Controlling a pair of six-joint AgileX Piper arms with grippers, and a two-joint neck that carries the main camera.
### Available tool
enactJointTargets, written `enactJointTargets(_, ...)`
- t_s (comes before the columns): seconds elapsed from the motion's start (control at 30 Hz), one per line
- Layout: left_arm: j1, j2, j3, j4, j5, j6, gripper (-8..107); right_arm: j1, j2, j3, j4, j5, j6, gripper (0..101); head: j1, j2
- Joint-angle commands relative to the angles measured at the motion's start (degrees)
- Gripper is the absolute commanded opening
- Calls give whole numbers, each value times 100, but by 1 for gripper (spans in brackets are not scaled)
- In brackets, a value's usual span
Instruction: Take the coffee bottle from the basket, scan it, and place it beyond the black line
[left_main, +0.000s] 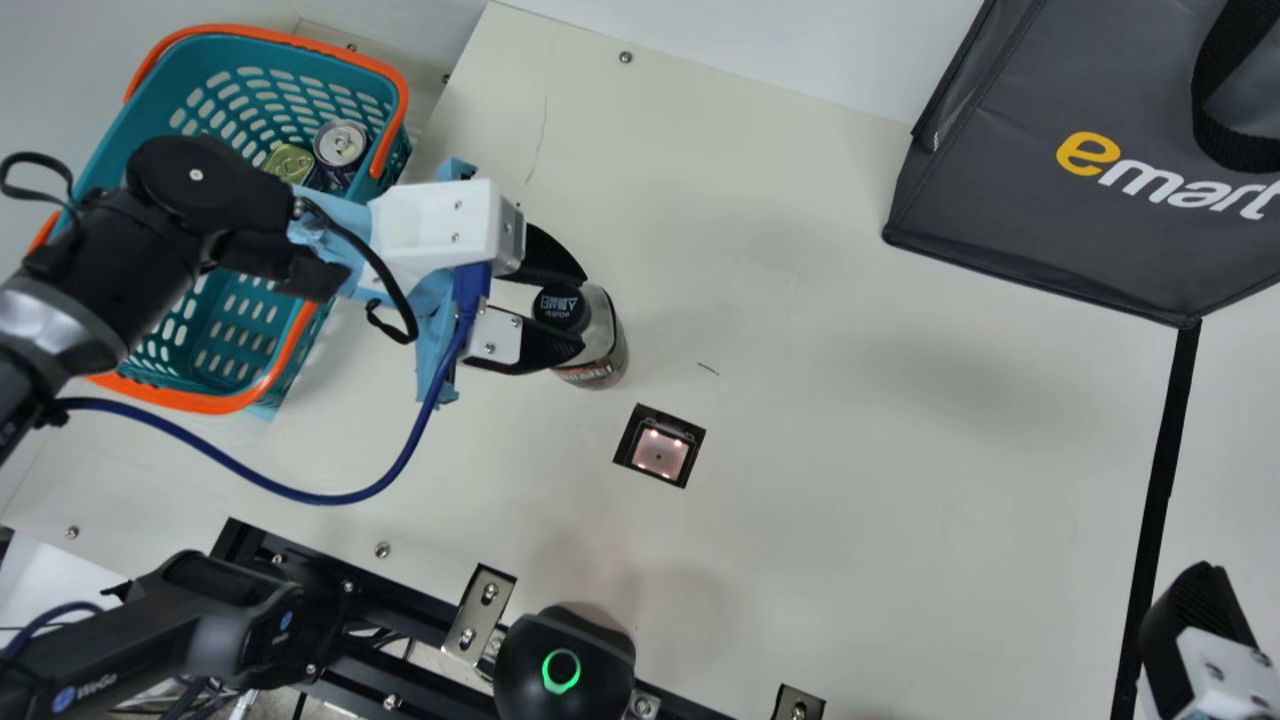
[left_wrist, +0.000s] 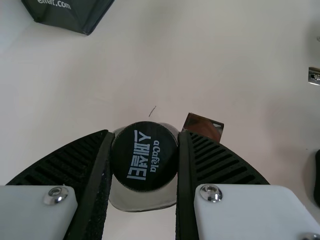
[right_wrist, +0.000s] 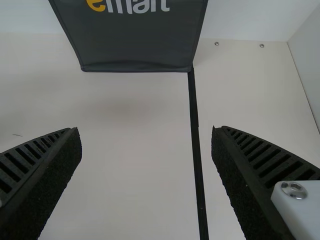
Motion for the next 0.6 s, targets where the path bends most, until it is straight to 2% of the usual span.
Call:
enactJointTargets(0.0,-21,17,-33,31,0,-26,10,0,0,0,0,0,0,91,-157,14)
enactJointTargets(0.57,-371,106,-215,274,-90,-92,10,0,0,0,0,-5,0,91,-157,14)
